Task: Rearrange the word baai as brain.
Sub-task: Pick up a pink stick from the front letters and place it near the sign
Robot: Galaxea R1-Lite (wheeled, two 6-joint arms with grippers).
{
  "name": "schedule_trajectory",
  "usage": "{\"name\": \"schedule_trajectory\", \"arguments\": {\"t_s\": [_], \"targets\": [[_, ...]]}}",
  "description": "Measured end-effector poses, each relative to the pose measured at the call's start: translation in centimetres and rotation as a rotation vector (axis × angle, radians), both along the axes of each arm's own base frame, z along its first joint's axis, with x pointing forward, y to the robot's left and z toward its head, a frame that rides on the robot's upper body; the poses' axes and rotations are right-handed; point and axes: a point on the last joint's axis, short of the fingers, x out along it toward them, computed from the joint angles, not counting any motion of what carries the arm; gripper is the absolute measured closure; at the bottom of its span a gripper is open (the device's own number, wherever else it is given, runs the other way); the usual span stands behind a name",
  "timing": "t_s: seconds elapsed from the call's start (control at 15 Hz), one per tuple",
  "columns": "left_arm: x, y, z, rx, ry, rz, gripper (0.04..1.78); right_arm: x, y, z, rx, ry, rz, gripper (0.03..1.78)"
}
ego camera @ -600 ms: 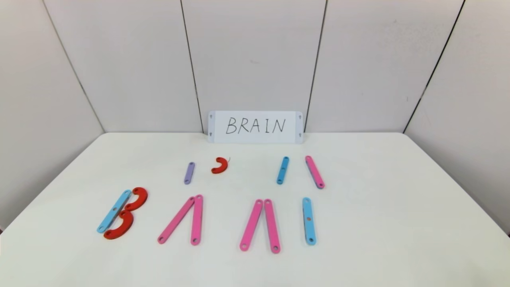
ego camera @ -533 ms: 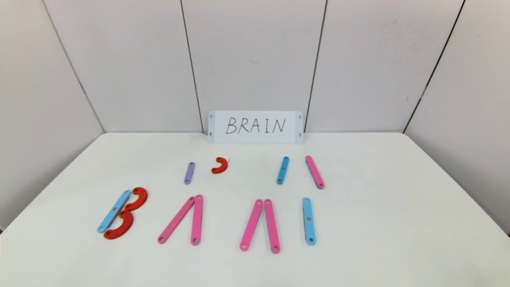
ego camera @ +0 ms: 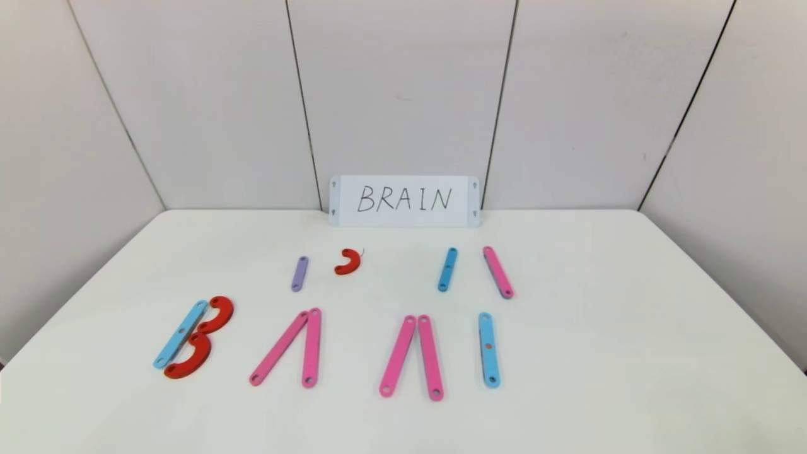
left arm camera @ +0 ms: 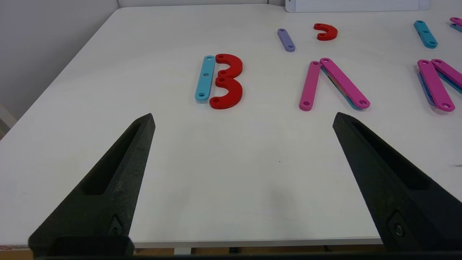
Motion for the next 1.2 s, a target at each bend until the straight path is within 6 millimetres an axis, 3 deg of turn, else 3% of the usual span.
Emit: {"name": "schedule_trajectory", "arguments": {"t_s": [0.2,0.4,0.6,0.8,1.0,1.2], "targets": [[-0.1,0.0,0.7,0.03,-0.037,0.01,0.09,-0.3,0.0,0.8,-0.004,-0.01,-0.003,0.07],[-1.5,0.0,4.4,0.067,-0.155,0.009,0.09,-2.0,0.0,4.9,-0.009,-0.068,-0.009,0.07],[-3.6,0.0,10.0,0.088,-0.246,0.008,0.09,-3.7,0.0,11.4,-0.021,-0.117,-0.015,0.07],[-3.2,0.1,16.2,0.093,-0.263,-0.014,0.09,-3.5,0.1,18.9,-0.052,-0.144,-0.038,0.07],[-0.5,0.1,23.9,0.087,-0.277,-0.043,0.09,-2.1,0.1,26.8,-0.07,-0.158,-0.055,0.07],[4.1,-0.2,30.8,0.082,-0.293,-0.056,0.09,0.6,0.0,33.5,-0.077,-0.152,-0.065,0.07]]}}
